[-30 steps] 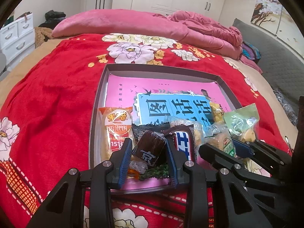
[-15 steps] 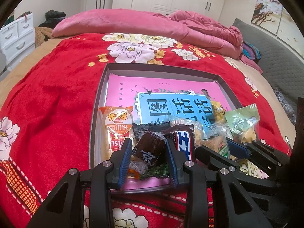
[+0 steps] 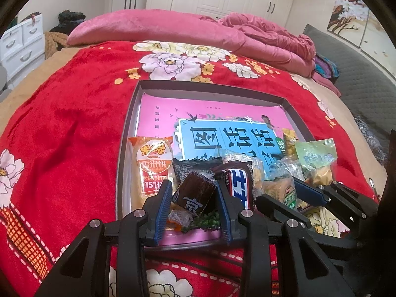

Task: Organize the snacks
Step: 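Lower the brown candy and round biscuit into the tray and open both tools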

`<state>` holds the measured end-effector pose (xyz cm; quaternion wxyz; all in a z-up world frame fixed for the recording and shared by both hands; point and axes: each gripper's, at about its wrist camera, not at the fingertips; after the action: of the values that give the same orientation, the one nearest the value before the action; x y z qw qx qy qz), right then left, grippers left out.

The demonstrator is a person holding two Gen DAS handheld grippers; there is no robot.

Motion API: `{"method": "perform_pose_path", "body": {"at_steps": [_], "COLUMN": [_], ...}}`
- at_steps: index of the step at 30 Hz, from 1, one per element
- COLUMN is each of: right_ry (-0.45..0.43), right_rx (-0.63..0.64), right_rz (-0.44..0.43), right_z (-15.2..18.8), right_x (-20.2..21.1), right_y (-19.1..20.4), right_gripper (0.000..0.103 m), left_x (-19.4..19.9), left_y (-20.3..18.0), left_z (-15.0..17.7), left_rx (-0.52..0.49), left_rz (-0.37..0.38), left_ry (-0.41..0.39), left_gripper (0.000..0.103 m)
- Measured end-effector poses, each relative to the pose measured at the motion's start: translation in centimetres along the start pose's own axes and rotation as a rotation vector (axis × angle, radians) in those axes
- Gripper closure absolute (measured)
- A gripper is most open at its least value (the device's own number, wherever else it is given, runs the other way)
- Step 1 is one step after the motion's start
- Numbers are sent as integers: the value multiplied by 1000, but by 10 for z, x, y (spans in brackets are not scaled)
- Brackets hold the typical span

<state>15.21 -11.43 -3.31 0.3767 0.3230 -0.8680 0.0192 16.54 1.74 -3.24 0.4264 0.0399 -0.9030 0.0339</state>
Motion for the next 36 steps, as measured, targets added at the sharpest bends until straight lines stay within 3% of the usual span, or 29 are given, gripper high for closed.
{"method": "perform_pose_path", "body": {"at_steps": [5,23,36], "right_ry": [0,-36,-51], "right_rx": [26,46,44], "right_rz": [18,78,107], "right_z": [0,-2,-3], "right_x": [1,16,22], "right_y": [3,-1,-4], "right_gripper": [61,54,46], "left_x": [2,9,15], "left_y": [2,2,2], "left_z": [-1,-4,-4], "left_rx": [8,-3,1], "left_rz": [5,-13,-12], "left_ry": [-5,-39,-62], "left_gripper": [64,38,29]}}
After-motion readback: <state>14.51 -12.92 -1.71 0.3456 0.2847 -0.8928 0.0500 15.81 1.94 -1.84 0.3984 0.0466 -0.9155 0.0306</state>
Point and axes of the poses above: each gripper's, at about its wrist camera, not at the fingertips, and x roughly against the way its jaws point, y to its left, z to its underside, and after that the axes turned 12 degrees about -z, right-handed
